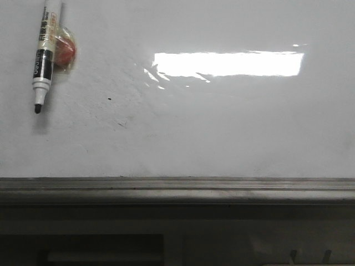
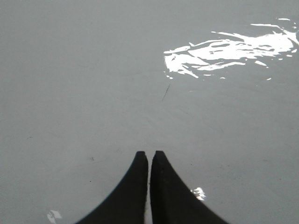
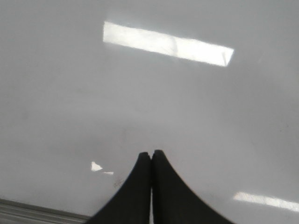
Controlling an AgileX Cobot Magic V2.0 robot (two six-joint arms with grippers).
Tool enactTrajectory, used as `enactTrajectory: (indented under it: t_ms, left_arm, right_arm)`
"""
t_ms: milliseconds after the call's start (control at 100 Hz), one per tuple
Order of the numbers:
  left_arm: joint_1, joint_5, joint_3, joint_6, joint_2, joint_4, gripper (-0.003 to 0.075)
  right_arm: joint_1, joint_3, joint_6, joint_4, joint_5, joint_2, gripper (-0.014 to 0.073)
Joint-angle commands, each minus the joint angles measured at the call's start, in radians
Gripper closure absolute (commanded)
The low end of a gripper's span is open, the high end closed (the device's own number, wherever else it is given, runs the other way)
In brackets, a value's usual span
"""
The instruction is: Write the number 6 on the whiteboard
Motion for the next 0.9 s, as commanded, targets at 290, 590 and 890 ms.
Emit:
enactTrajectory:
  t_ms: [290,590,890]
  left_arm:
    - [0.001,-0.074,0.049,-0.009,-0.032,-0.007,0.074]
    - [0.001,-0.074,0.049,-0.009,-0.032,-0.007,0.074]
    - [0.001,-0.074,0.049,-0.009,-0.032,-0.016,0.074]
  right_arm:
    - [-0.005,0.023,-0.003,-0.009,-0.075,-0.017,0.0659]
    - [-0.005,0.023,-0.003,-0.009,-0.075,-0.017,0.0659]
    - [-0.005,0.023,-0.003,-0.005,-0.108,-0.017,0.0659]
